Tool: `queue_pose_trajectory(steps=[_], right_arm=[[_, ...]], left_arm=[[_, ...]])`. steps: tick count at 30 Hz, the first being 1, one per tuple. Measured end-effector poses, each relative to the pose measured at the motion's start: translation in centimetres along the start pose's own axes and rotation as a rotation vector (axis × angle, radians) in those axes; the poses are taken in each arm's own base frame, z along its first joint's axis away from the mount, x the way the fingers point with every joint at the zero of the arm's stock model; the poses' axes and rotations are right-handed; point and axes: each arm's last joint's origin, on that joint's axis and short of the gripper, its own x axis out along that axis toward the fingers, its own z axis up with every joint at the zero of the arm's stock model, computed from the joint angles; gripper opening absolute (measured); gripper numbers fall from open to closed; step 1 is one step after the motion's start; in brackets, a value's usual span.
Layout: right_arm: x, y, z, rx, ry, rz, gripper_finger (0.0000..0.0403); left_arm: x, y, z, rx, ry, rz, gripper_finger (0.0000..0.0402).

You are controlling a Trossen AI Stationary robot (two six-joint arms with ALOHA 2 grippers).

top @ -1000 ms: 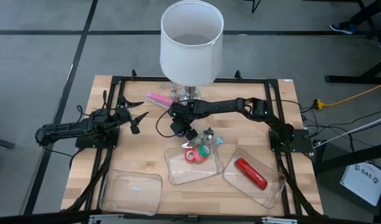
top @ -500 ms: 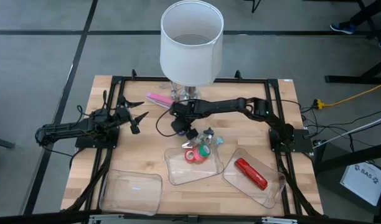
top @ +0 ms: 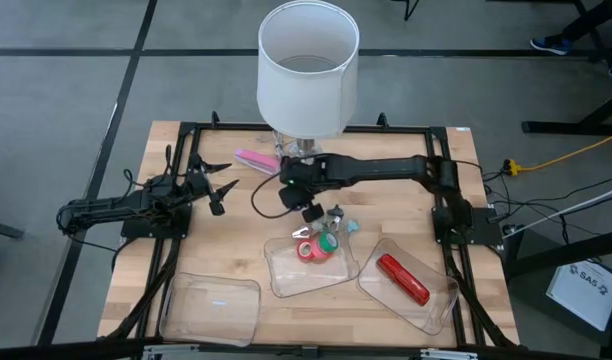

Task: Pick and place Stapler, Stapler remover, tape
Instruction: Put the blue tape into the top transparent bin

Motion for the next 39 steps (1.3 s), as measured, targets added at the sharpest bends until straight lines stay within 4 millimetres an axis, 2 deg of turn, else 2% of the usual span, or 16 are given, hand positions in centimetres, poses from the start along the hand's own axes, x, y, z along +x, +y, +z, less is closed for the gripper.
queue_pose_trajectory(steps=[6, 16, 21, 25, 31, 39], right_arm=[[-3.3, 2.2, 2.0, 0.03, -0.057, 0.009, 0.005], [-4.9, 9.1, 5.8, -0.01, -0.138, 0.083, 0.0051], [-5.5, 11.7, 7.0, -0.011, -0.178, 0.108, 0.0052], [-4.2, 13.2, 6.6, 0.014, -0.163, 0.077, 0.0052], [-1.4, 14.2, 5.2, 0.057, -0.186, 0.03, 0.0052], [1.6, 14.1, 1.9, 0.161, -0.088, -0.093, 0.0052]], left_arm=[[0.0, 0.0, 0.0, 0.0, -0.001, 0.0, 0.0239], [0.0, 0.0, 0.0, 0.0, 0.0, 0.0, 0.0239], [0.0, 0.0, 0.0, 0.0, -0.001, 0.0, 0.0239], [0.0, 0.0, 0.0, 0.0, -0.001, 0.0, 0.0239], [0.0, 0.0, 0.0, 0.0, 0.0, 0.0, 0.0239], [0.0, 0.0, 0.0, 0.0, -0.001, 0.0, 0.0239]])
